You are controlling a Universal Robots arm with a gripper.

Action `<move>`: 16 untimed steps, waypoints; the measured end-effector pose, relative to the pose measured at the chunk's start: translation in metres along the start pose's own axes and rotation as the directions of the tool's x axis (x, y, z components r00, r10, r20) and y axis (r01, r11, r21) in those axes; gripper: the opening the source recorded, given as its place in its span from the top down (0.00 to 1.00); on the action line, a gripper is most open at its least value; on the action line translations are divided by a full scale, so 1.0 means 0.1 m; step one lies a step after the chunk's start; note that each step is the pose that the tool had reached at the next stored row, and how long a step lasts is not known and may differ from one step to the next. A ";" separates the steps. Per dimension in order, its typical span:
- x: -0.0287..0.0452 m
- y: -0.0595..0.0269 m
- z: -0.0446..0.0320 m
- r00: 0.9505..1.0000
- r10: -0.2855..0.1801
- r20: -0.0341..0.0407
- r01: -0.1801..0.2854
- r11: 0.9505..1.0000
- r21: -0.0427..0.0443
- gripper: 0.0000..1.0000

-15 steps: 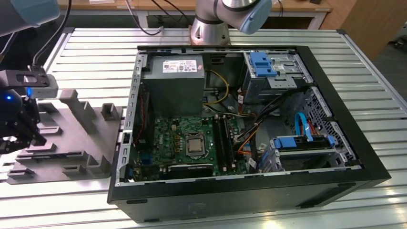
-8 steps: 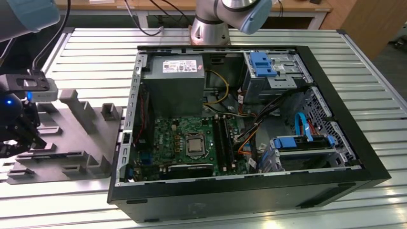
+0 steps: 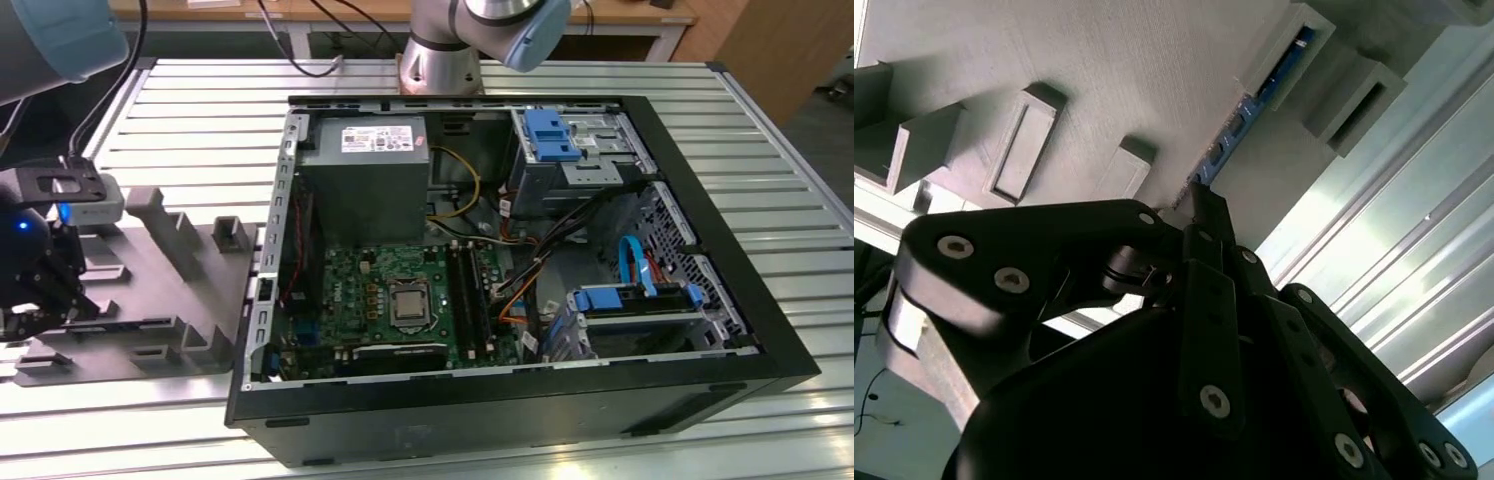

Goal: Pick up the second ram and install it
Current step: 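Pick up the second ram and move it above second insertion slot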

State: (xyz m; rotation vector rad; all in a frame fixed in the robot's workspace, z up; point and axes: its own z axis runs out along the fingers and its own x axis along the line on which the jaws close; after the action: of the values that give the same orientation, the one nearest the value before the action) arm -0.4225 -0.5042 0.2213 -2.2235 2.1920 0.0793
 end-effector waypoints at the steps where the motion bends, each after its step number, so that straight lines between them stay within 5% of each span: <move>1: 0.006 0.000 0.005 1.000 -0.002 0.000 0.002 1.000 0.000 0.89; 13: 0.016 0.001 0.020 1.000 -0.006 0.000 0.006 1.000 0.000 0.89; 16: 0.016 0.002 0.019 1.000 -0.006 0.000 0.006 1.000 0.000 0.77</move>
State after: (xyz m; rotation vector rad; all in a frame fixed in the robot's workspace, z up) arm -0.4227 -0.5057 0.2193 -2.2303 2.1852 0.0794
